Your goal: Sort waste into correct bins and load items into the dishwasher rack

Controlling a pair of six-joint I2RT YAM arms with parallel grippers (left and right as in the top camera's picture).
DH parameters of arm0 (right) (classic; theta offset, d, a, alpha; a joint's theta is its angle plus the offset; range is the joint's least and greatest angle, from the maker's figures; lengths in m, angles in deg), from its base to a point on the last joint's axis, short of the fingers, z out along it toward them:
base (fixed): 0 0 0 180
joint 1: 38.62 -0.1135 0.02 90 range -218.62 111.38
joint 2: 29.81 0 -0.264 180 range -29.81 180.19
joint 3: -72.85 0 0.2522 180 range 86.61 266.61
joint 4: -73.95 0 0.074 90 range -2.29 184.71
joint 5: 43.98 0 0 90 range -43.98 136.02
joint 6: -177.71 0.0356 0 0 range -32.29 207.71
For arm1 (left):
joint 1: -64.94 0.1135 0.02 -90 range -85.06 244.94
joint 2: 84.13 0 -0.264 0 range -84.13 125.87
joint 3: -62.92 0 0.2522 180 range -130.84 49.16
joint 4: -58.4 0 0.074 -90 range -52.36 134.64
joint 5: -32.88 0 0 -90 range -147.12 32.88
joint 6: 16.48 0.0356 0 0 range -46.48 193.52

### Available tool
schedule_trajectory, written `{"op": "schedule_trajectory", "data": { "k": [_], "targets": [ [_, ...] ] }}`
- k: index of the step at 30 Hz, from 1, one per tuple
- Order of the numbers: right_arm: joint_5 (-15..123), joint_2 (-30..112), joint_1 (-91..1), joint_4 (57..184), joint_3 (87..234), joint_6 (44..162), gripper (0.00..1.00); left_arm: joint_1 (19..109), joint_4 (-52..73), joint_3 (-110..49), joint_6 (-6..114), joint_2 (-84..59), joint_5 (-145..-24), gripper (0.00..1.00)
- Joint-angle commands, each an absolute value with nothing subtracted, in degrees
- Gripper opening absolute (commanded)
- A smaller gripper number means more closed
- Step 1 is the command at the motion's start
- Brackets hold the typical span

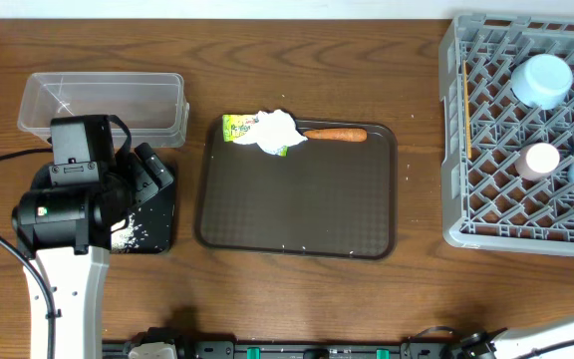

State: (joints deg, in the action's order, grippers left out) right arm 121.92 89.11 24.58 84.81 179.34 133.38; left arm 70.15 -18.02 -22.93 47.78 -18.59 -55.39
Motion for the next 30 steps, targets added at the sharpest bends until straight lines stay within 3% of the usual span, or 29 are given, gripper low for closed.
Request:
{"op": "schedule_trajectory", "data": {
  "k": [1,5,10,22,30],
  "targets": [
    [115.2,80.2,24.9,91.8,179.5,128.0,0.99,70.4,-18.1,-23.8,47.3,-18.5,-54.9,0.99],
    [93.7,71.6,23.3,112.0,179.5,115.9,0.99,70.4,-18.1,-23.8,47.3,-18.5,-54.9,0.99],
    [69.1,63.2,18.3,120.9,179.5,112.1,0.99,70.4,-18.1,-23.8,47.3,-18.5,-54.9,0.99],
    [65.3,57.5,4.1,122.8,179.6,111.8,0.99,70.4,-18.1,-23.8,47.3,-18.5,-54.9,0.99],
    [82.4,57.9,-11.0,131.2,179.5,111.2,0.99,70.4,-18.1,-23.8,47.3,-18.5,-54.9,0.99]
  ]
}}
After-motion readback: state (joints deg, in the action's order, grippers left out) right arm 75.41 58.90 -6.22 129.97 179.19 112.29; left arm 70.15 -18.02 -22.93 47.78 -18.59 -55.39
